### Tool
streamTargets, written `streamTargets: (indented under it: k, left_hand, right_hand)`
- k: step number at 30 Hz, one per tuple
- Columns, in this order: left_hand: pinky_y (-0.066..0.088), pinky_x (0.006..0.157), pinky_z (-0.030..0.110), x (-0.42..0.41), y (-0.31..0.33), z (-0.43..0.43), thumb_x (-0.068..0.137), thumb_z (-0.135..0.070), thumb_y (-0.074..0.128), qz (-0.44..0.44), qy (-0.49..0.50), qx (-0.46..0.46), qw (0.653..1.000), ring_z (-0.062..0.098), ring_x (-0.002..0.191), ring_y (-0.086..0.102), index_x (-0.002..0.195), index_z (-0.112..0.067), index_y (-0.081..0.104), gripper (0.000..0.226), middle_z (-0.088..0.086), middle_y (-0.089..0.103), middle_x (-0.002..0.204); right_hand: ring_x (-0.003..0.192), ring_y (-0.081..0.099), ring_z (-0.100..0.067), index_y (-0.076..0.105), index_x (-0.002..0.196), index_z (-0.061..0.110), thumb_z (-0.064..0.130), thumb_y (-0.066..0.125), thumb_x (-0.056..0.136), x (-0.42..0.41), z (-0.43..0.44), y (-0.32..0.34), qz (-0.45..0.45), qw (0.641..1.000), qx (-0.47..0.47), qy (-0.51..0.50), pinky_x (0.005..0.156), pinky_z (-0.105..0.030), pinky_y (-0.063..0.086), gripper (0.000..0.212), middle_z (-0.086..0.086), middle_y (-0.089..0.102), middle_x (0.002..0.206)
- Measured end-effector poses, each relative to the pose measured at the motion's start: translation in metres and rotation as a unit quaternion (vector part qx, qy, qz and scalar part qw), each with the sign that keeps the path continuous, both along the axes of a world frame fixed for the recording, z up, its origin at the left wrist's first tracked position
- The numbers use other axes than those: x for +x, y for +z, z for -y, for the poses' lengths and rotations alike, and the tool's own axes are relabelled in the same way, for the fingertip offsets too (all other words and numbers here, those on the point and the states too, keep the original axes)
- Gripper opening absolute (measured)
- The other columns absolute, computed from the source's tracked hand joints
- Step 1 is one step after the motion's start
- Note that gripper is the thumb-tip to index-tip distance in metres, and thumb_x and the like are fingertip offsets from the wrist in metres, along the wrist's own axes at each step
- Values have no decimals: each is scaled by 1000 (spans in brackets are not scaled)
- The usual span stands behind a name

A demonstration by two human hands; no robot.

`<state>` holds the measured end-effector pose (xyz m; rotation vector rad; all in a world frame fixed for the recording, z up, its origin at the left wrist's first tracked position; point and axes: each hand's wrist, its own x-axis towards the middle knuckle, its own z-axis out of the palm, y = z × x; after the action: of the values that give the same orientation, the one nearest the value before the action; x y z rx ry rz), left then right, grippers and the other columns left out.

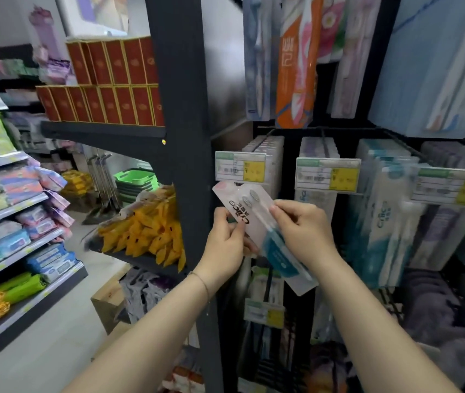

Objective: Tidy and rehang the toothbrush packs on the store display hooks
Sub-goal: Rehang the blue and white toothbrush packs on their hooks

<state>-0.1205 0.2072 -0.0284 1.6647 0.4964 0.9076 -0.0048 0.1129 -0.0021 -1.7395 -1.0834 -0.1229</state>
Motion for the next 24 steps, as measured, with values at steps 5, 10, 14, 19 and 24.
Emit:
streamTargets:
  k: [5, 10, 14, 19, 24]
  left_hand:
    - [53, 57, 29, 4, 6, -10, 102, -10, 39, 21, -24, 22, 999, 22, 60, 63, 103, -23, 40, 12, 11, 64, 83]
    - [53, 61, 22, 4, 8, -13, 100, -10, 44, 3, -37, 34, 999, 14, 64, 64, 112, -23, 39, 19, 2, 68, 96]
    - [59, 77, 30, 2, 2, -13, 94, -11, 56, -36, -19, 53, 998, 15, 88, 67, 118, -24, 36, 34, 0, 65, 100]
    - [53, 73, 16, -9, -4, -6, 91, -7, 60, -20, 7, 95, 995, 8, 88, 61, 118, -23, 36, 40, -15, 51, 109]
    - [47, 68, 17, -17, -20, 0, 87, -4, 60, -11, 69, 206, 976, 8, 80, 53, 102, -23, 42, 29, -6, 43, 102]
  right_hand:
    - [73, 61, -9, 69, 89, 24, 33, 53, 95, -2, -6, 5, 5, 1000, 8, -26, 68, -35, 52, 20, 9, 67, 75]
    - [68, 58, -8, 63, 81, 23, 30, 52, 96, -2, -7, -3, -40, 998, 35, -35, 59, -27, 45, 20, 7, 63, 71]
    - [65, 57, -10, 61, 77, 25, 29, 52, 96, -3, -11, -16, -56, 997, 38, -46, 61, -32, 46, 21, 6, 61, 67]
    - [62, 62, -20, 60, 79, 25, 25, 54, 95, -11, -15, -22, -78, 995, 45, -37, 64, -42, 55, 17, 3, 63, 68]
    - [65, 63, -14, 62, 95, 25, 25, 56, 94, -12, 2, -30, -67, 993, 75, -56, 65, -39, 56, 6, 8, 66, 79]
